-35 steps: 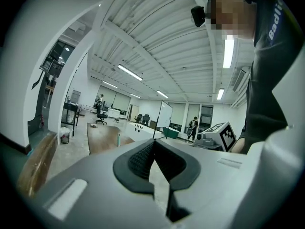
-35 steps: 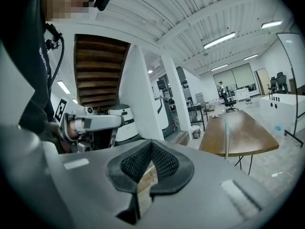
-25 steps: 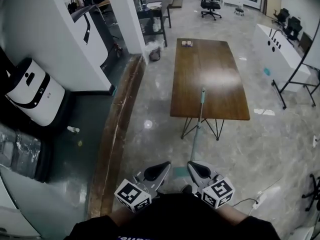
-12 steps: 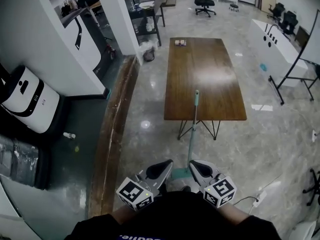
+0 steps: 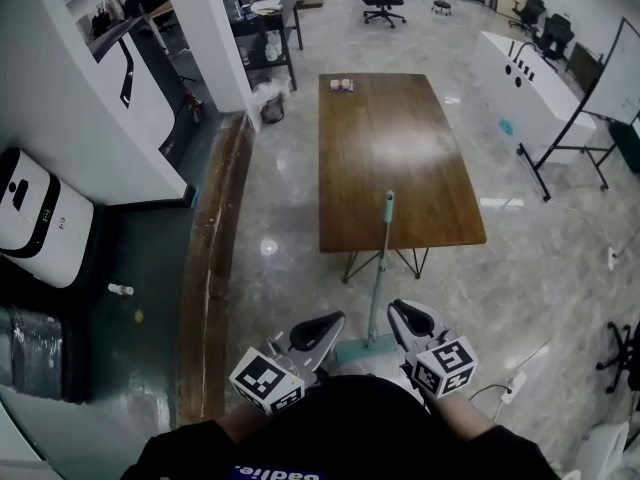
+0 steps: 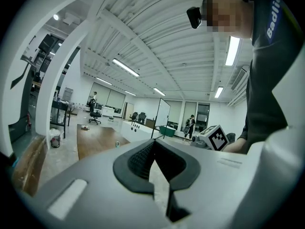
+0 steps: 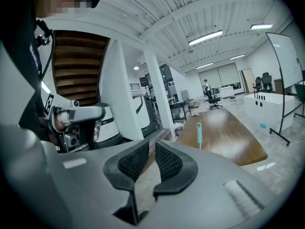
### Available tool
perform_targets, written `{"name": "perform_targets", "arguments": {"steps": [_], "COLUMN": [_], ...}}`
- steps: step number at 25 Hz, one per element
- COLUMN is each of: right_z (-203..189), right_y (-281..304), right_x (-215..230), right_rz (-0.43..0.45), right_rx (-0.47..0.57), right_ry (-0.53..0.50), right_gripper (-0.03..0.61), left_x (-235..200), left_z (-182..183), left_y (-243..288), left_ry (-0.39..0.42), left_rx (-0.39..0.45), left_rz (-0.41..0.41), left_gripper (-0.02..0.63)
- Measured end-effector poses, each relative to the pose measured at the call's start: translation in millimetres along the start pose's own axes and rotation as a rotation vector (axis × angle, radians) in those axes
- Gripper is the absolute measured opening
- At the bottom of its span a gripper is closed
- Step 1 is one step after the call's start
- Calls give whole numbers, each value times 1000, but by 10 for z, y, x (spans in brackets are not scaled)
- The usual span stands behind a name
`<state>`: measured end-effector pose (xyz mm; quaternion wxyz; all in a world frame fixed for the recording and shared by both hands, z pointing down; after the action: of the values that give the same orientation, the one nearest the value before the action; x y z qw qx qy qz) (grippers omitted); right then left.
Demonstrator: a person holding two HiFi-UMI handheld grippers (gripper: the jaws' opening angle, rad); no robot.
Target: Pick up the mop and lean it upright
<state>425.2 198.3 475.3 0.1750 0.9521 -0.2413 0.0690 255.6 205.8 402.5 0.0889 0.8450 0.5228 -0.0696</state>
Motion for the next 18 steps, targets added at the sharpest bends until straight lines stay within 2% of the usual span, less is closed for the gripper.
{"name": "perform_targets", "arguments": {"steps": [10,18], "right_z": [192,42], "right_y": [774,1191], "right_x": [386,749], "right_rz": [-136,-208], "right_rx": [-56,-122], "right_ry": [-8,-8], "right_gripper": [94,112], "left_x": [-626,-824], "left_z": [8,-28], "left_y": [-153,-289], "left_ry": [-53,-50], "left_rx": [-4,-36], "left_rz": [-2,28], "left_gripper": [20,20]}}
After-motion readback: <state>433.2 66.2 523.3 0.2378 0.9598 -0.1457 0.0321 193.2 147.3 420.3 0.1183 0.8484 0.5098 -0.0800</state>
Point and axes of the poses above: the fingertips, and each gripper's own axes: y forward along the fingers, x to its right, z out of its top, the point moved 5 cm from there along -y, backward along the fingers, and after that the axes turned 6 degrees about -z, right-handed, at the moved point
